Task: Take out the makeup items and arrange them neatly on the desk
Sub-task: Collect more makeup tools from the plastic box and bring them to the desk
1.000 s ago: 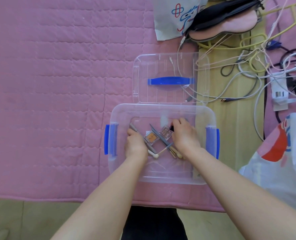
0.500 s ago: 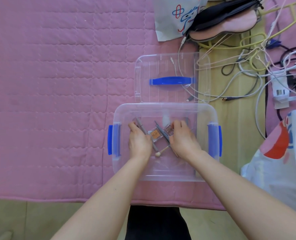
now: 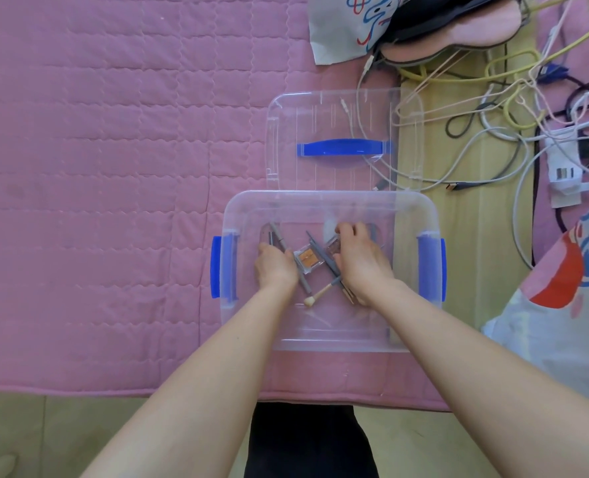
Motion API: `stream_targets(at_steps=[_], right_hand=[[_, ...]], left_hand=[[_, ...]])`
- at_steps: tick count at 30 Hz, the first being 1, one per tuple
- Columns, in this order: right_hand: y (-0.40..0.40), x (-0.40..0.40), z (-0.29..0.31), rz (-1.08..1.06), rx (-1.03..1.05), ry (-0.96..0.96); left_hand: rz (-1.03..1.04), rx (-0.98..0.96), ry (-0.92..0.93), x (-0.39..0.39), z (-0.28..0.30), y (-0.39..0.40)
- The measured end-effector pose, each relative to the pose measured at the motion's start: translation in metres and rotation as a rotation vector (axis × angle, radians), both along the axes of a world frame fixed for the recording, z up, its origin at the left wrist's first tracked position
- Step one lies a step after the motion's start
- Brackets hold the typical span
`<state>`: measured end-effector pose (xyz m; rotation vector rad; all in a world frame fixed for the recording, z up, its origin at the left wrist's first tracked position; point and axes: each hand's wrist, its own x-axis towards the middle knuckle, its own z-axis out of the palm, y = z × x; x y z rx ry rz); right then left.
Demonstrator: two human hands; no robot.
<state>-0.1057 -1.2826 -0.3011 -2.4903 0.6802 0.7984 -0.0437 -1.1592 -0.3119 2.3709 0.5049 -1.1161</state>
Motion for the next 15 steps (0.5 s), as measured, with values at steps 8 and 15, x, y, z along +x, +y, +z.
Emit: stream_targets(at_steps=[8, 15], right_hand=[[0.000, -0.004, 0.003, -0.044, 0.032, -0.027], [0.011, -0.007, 0.010, -0.133, 0.122, -0.093]], left_hand=[[-0.069, 0.007, -0.016, 0.005, -0.002, 0.005], [-0.078, -0.074, -0.003, -0.001, 0.005, 0.009]])
